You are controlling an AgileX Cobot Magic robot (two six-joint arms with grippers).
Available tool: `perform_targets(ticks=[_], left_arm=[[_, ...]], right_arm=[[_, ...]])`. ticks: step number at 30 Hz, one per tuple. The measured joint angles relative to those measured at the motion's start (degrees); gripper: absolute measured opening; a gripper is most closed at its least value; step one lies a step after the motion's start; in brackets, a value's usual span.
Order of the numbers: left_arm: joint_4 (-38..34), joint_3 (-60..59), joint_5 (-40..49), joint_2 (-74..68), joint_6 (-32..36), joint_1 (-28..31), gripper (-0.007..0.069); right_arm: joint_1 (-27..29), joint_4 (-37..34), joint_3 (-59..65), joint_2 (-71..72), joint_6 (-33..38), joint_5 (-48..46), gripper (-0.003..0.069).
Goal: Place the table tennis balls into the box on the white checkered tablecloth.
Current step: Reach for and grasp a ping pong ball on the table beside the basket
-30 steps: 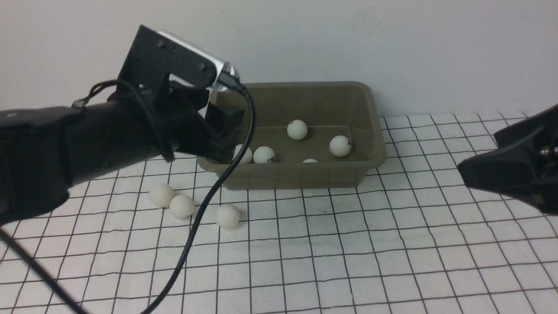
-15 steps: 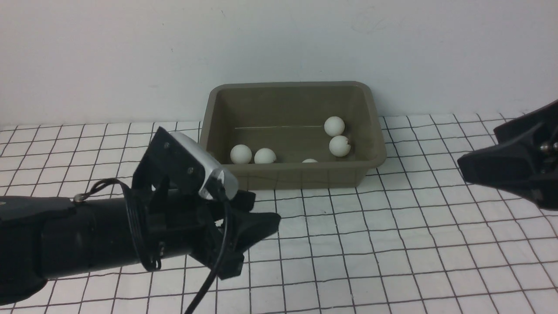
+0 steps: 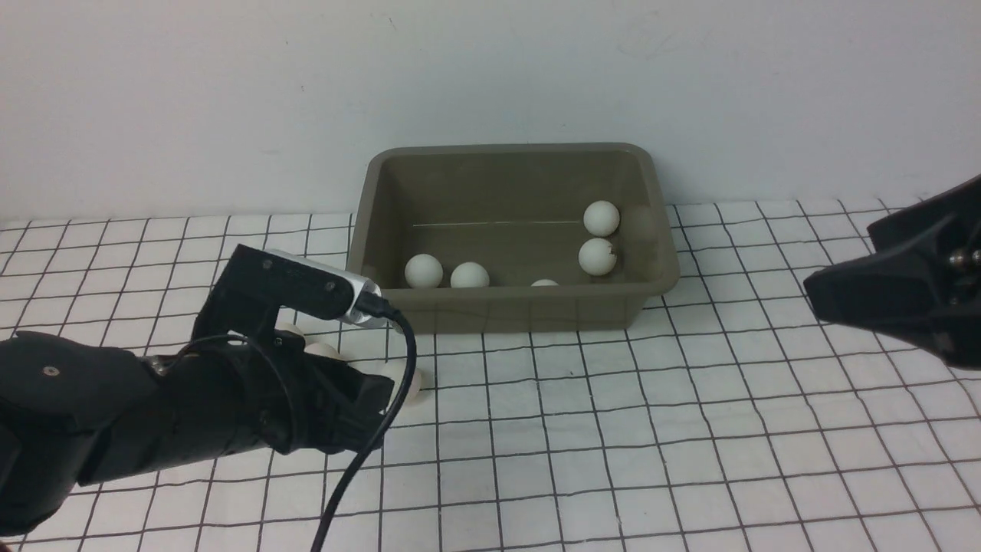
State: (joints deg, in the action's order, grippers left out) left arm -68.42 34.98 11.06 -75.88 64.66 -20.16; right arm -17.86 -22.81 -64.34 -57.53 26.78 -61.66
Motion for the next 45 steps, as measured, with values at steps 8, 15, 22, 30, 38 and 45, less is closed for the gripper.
perform_targets(ticks=[8, 15, 22, 30, 38, 45], left_arm=[[0.2, 2.4, -3.4, -8.6, 2.1, 0.0, 0.0342], [0.1, 9.3, -3.7, -18.1, 4.6, 0.0, 0.0369], [-1.4, 12.4, -2.9, -22.9, 6.2, 0.0, 0.0468], [-1.7, 15.2, -2.9, -29.5, 6.6, 0.0, 0.0479], [-1.8, 15.5, -3.5, -29.6, 6.8, 0.0, 0.0121], [-1.8, 15.5, 1.1, -22.5, 7.2, 0.0, -0.0004]], right_arm=[[0.0, 0.0, 0.0, 0.0, 0.0, 0.5, 0.0462], [0.0, 0.0, 0.0, 0.0, 0.0, 0.4, 0.0462], [0.0, 0.0, 0.0, 0.0, 0.0, 0.1, 0.0462], [0.0, -0.2, 0.0, 0.0, 0.0, 0.1, 0.0462], [0.0, -0.2, 0.0, 0.0, 0.0, 0.1, 0.0462], [0.0, -0.2, 0.0, 0.0, 0.0, 0.4, 0.0462]])
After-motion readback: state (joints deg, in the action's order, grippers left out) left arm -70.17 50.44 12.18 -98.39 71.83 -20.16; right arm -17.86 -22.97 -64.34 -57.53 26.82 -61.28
